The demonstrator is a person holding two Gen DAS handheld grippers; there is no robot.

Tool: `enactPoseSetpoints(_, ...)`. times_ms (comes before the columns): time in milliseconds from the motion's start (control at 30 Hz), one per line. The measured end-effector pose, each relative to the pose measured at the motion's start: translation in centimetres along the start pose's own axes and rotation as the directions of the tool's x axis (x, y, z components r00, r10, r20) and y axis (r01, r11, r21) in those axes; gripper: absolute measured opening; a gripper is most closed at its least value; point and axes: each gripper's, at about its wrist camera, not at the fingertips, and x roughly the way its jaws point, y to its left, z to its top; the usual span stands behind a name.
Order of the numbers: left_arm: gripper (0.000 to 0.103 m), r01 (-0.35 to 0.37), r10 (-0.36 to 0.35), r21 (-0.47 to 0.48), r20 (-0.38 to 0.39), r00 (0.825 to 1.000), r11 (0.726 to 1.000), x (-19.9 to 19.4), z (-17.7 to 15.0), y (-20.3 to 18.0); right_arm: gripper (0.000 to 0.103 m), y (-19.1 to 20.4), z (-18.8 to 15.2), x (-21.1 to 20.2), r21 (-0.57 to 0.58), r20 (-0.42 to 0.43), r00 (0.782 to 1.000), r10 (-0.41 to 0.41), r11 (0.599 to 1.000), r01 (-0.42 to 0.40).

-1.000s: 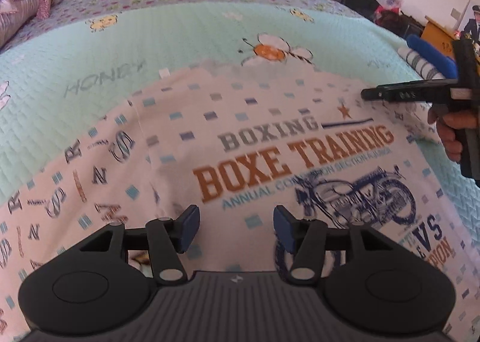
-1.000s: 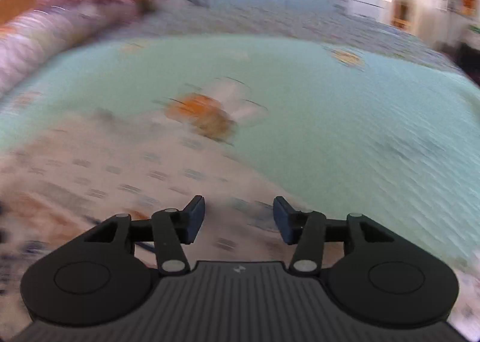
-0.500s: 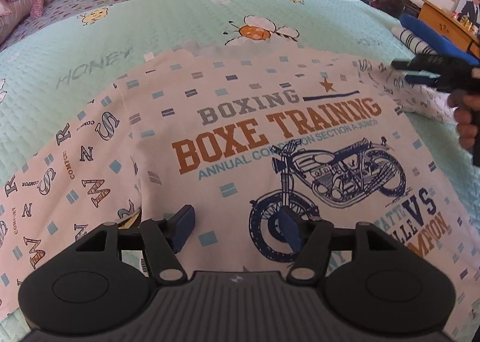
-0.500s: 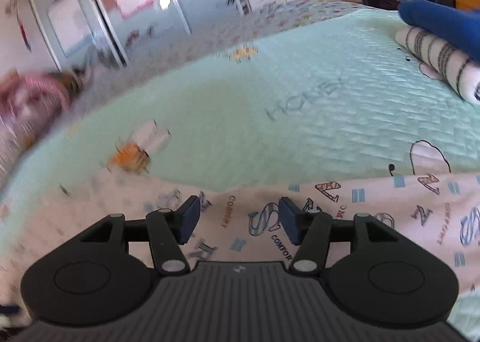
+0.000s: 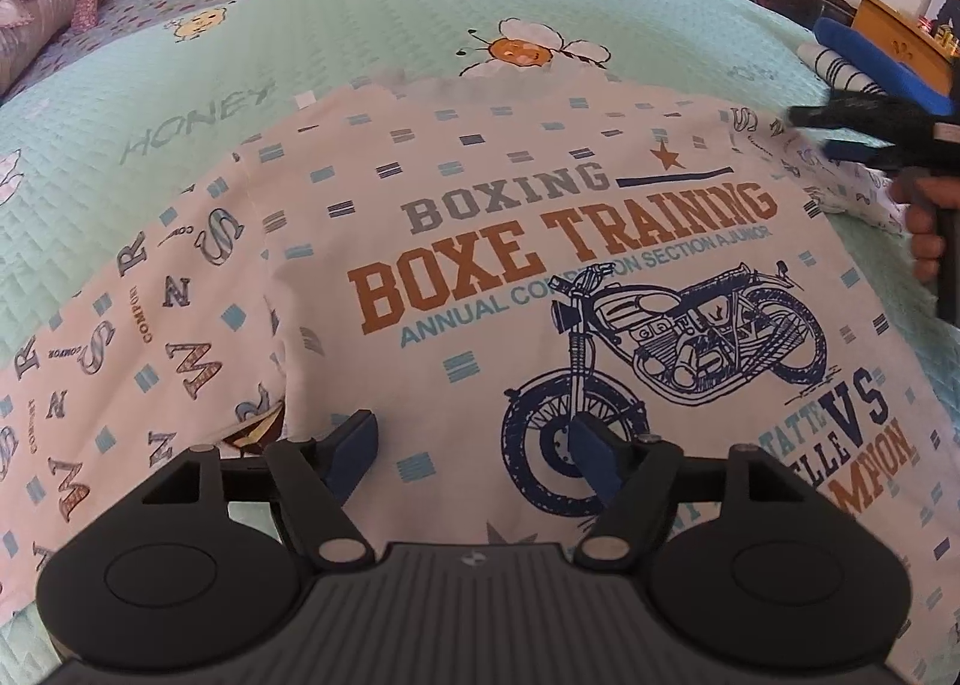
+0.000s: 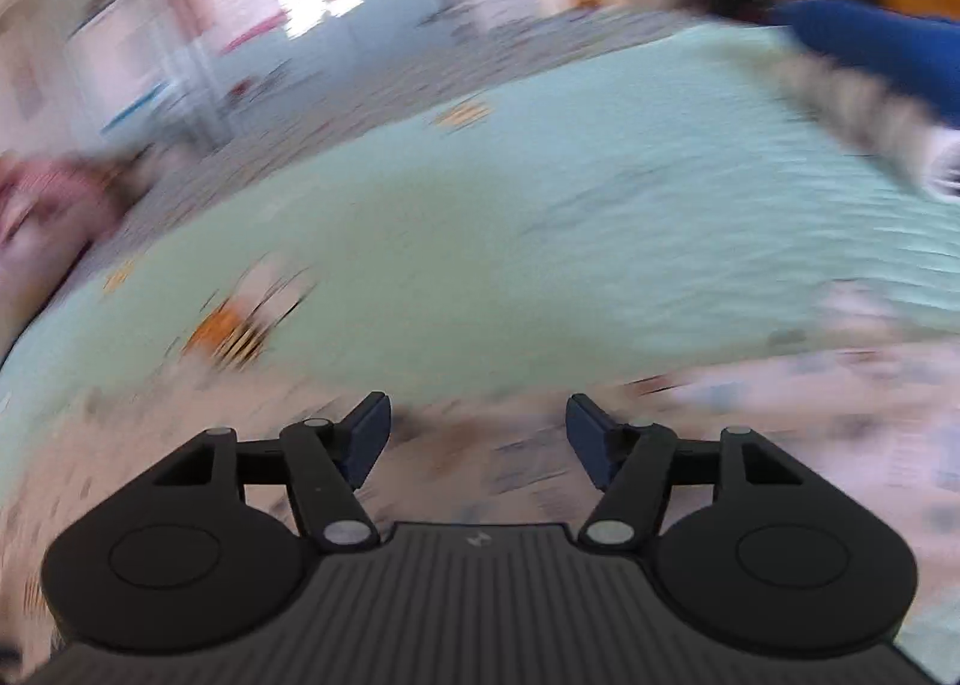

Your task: Fold clothes

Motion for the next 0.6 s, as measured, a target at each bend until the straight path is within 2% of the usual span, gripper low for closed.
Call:
enactPoseSetpoints(67, 0.073, -0.007, 0.007, -0.007, 0.01, 1.0, 1.0, -0.8, -0.6, -0.2, 0.067, -0.3, -0.1, -2.3, 0.027, 0.018, 1.0, 0.026, 0.999, -0.026)
enactPoseSetpoints(200, 0.073, -0.01, 0.011, -0.045, 0.021, 1.0, 0.999, -3.7, -3.2, -0.5, 0.071, 1.0, -2.8, -8.5, -0.09, -0.002, 0.989, 0.147, 0.985, -0.147)
enactPoseSetpoints(267, 0.073, -0.019, 0.02, -0.085, 0.017, 1.0, 0.996, -5.6, -5.1, -0.2, 0.072, 0.2, -4.7, -11.2, -0.077, -0.04, 0.981, 0.191, 0.978, -0.194)
enactPoseSetpoints(367, 0.073, -0.016, 0.016, -0.186, -0.003, 1.0, 0.982, -9.0, -8.8, 0.9, 0.072, -2.1, -7.8, -14.8, 0.003, -0.145, 0.955, 0.26, 0.965, -0.262)
enactPoseSetpoints(467, 0.073, -0.023, 0.019, -0.284, -0.018, 1.0, 0.958, -12.2, -12.6, 1.8, 0.072, -4.3, -10.6, -18.7, 0.101, -0.221, 0.929, 0.297, 0.954, -0.281)
enactPoseSetpoints(567, 0.073, -0.021, 0.011, -0.371, -0.03, 1.0, 0.928, -14.4, -15.9, 2.2, 0.072, -6.7, -13.4, -21.4, 0.28, -0.274, 0.876, 0.396, 0.905, -0.321)
enactPoseSetpoints(600, 0.073, -0.021, 0.009, -0.398, -0.03, 1.0, 0.917, -14.8, -16.7, 2.2, 0.072, -7.1, -14.3, -22.1, 0.317, -0.286, 0.868, 0.405, 0.895, -0.313)
